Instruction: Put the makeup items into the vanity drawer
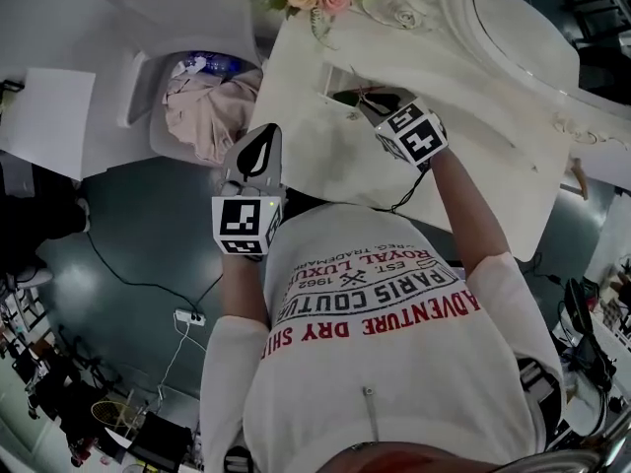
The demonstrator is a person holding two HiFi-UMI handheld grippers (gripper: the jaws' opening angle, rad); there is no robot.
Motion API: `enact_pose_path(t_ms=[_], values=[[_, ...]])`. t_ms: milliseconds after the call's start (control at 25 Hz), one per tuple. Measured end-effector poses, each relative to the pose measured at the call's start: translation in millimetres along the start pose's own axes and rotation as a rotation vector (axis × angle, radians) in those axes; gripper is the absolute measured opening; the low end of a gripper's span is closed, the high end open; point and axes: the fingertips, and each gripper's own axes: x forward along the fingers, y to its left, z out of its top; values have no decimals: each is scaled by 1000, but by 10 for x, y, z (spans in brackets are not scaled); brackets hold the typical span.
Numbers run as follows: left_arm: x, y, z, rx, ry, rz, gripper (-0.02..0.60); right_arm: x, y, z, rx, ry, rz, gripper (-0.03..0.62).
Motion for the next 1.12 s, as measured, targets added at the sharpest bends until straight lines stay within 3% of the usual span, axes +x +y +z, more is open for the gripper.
enact_pose_path(t_ms=[80,200,440,680,840,1120], values=[[-30,-3,-17,0,3,6,11,0,-16,4,24,-10,-8,75],[-49,4,-7,3,1,7,11,-31,-34,30,65,-38,-19,152],[14,-24,79,27,-13,-32,11,-181,-135,60,138,-98,-102,152],[145,-104,304,80,-41,-102,11,-582,-244,222,254,-255,-230,150],[255,-131,539,123,-76,-149,11,-915,-296,296,305,-356,-328,63],[424,-223,877,187,-123,-230,11,-1444,-376,340,341,-494,-485,11]])
